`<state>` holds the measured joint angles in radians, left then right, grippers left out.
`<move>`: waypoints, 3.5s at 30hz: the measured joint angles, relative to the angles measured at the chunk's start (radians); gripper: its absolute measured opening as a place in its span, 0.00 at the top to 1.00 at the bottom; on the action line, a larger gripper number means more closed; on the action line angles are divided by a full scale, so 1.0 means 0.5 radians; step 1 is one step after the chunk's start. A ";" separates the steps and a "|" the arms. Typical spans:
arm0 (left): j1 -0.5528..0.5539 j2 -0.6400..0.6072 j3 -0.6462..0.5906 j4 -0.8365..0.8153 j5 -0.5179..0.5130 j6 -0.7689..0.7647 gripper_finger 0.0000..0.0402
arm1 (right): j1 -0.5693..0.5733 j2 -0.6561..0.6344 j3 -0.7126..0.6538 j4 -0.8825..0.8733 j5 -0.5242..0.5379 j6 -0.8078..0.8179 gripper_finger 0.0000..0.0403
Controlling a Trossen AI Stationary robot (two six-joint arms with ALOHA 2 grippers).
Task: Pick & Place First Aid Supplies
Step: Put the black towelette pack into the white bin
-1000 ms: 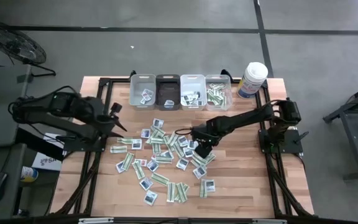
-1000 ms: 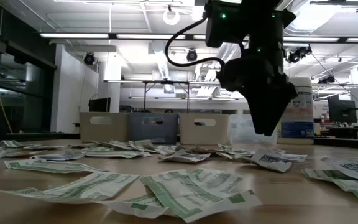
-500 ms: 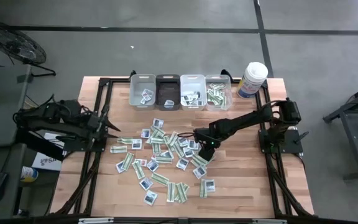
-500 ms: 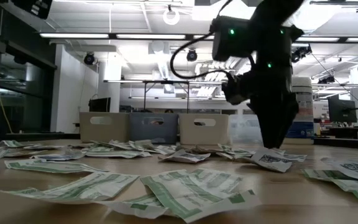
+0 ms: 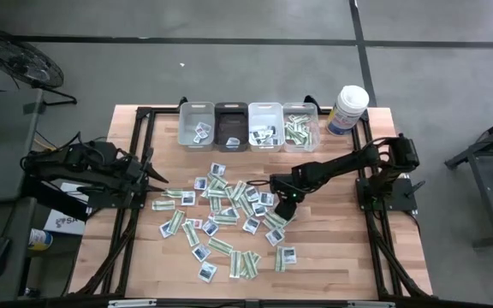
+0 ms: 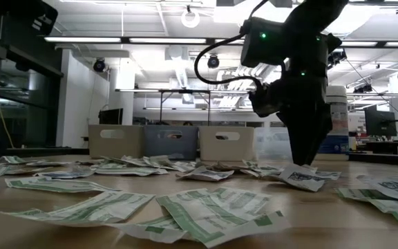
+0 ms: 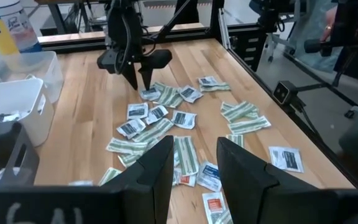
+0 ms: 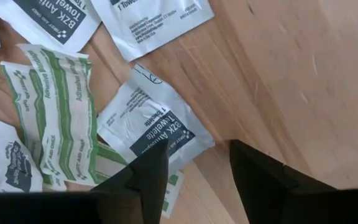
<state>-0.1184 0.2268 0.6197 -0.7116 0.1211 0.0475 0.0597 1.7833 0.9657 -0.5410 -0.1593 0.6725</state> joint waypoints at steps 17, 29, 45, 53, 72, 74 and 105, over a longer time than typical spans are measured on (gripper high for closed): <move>0.000 0.000 0.000 -0.002 -0.075 0.050 0.70 | 0.049 0.008 0.004 0.056 0.038 0.282 0.97; 0.001 0.000 0.000 -0.004 -0.073 0.052 0.70 | 0.061 -0.170 -0.001 -0.033 0.168 0.496 1.00; 0.000 0.000 0.000 -0.003 -0.063 0.050 0.70 | 0.064 -0.698 0.001 -0.190 0.578 0.631 1.00; 0.000 0.000 0.000 -0.002 -0.069 0.047 0.70 | -0.028 -0.808 0.002 -0.050 0.807 0.632 1.00; 0.000 0.000 0.000 -0.002 -0.256 -0.002 0.70 | -0.639 -0.790 0.003 0.304 0.970 0.534 1.00; 0.000 0.000 0.000 -0.002 -0.273 -0.012 0.70 | -0.691 -0.763 0.004 0.403 0.975 0.534 1.00; 0.001 0.001 0.000 -0.002 -0.374 -0.107 0.70 | -0.919 -0.179 0.004 1.028 0.780 0.711 1.00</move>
<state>-0.1181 0.2272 0.6197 -0.7128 -0.0658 -0.0059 -0.3996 1.6936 0.9676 -0.0268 0.2309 1.0279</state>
